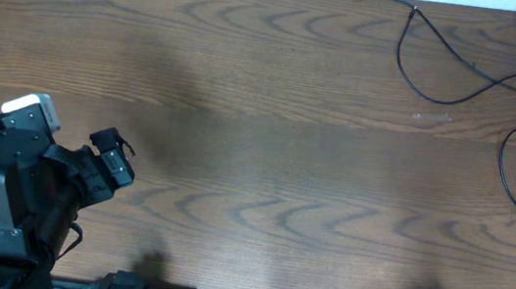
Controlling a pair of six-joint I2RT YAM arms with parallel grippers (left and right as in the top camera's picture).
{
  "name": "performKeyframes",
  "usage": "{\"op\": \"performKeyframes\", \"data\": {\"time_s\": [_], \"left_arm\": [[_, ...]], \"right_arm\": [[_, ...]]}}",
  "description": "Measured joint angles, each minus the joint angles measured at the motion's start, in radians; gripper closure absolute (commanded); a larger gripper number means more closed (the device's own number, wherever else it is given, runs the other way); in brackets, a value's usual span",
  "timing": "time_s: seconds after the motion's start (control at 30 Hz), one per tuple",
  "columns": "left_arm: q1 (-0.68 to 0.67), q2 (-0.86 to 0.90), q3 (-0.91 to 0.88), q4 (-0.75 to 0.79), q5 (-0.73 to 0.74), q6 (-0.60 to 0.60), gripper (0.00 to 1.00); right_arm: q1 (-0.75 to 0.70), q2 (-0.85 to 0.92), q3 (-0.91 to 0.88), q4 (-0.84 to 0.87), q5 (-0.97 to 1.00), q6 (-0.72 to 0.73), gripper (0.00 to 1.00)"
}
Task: Untangle cables
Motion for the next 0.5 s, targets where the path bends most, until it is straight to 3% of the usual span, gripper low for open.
{"op": "performKeyframes", "data": {"time_s": [0.27, 0.5], "left_arm": [[0.0, 0.002, 0.0, -0.002, -0.004, 0.0, 0.02], [0.0, 0.002, 0.0, -0.003, -0.006, 0.0, 0.02]], "right_arm": [[0.085, -0.415, -0.474, 0.1, -0.013, 0.003, 0.01], [0.133, -0.703, -0.702, 0.12, -0.125, 0.003, 0.01]]}}
